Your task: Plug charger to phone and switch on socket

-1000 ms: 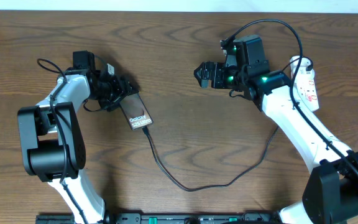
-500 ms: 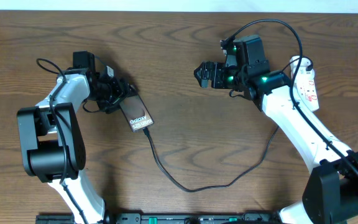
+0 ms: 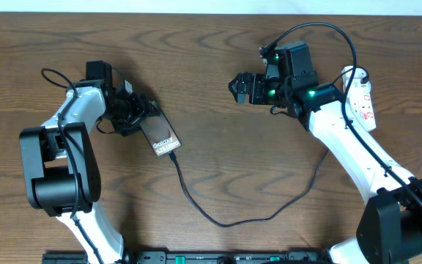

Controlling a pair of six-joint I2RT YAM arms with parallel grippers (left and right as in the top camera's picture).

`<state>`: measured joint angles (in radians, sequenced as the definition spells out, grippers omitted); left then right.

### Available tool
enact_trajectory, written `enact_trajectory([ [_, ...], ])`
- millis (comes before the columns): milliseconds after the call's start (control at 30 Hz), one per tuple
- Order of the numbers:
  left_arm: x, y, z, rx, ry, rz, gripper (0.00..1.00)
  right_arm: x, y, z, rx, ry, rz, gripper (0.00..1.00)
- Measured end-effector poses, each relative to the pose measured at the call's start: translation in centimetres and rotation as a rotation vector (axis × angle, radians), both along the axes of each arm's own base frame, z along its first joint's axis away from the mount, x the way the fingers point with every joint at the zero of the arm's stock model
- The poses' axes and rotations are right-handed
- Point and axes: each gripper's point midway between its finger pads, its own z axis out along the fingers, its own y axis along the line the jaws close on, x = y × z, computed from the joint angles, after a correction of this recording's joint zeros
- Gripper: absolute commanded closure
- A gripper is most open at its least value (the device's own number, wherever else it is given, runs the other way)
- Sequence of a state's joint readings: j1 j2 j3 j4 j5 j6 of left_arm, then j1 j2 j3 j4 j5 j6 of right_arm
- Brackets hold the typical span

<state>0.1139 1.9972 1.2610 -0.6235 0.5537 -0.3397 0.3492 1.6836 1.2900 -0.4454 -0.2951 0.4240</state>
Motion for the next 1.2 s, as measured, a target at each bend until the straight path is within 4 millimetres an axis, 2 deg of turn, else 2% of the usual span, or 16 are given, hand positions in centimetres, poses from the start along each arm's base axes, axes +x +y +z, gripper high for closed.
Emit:
enact_trajectory([
  [1000, -0.7, 0.4, 0.0, 0.025, 0.031, 0.009, 0.28, -0.1, 0.0, -0.1, -0.001, 0.003, 0.000, 0.01],
  [1200, -2.4, 0.8, 0.4, 0.061, 0.038, -0.009, 0.29, -0.1, 0.0, -0.1, -0.003, 0.006, 0.000, 0.01],
])
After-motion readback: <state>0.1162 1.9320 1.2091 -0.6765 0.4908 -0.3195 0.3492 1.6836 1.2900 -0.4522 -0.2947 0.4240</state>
